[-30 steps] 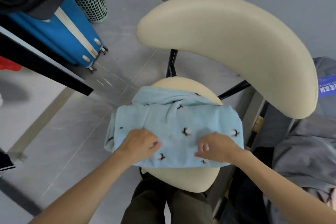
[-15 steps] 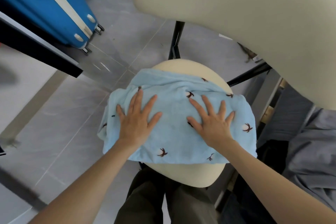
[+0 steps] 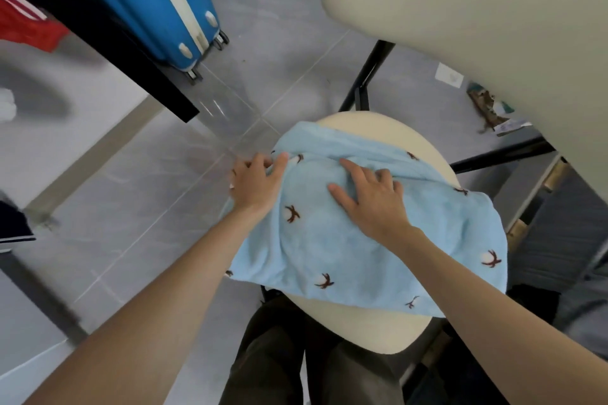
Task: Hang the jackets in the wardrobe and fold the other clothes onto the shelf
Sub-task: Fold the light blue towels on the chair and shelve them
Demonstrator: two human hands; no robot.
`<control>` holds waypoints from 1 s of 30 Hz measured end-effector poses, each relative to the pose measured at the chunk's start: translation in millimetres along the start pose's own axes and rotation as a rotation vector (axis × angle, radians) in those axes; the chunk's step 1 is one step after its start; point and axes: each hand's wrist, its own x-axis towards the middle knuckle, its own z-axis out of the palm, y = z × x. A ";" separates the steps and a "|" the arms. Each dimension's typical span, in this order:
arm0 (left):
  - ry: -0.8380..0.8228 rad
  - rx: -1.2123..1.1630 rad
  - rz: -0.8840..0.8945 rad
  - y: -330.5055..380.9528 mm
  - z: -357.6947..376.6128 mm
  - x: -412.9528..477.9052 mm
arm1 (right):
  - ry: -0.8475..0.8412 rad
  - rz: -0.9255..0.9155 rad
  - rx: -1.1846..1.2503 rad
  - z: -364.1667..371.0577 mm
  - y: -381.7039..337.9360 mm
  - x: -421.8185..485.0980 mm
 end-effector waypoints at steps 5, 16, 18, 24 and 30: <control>-0.008 -0.035 -0.014 -7.6 -7.9 5.6 | 0.008 0.028 -0.158 -0.4 5.0 -5.7; 0.215 0.013 -0.023 -12.8 -26.9 3.7 | -0.074 0.098 -0.206 -8.7 27.1 -9.4; 0.268 0.186 0.189 -4.3 -25.5 -1.3 | -0.180 0.067 -0.192 -13.4 30.3 -5.2; -0.432 0.753 0.783 42.1 -1.0 -10.7 | -0.626 0.054 -0.019 -53.4 44.9 17.5; -0.879 1.135 0.540 80.7 10.5 10.9 | -0.825 0.124 -0.284 -64.6 65.3 1.4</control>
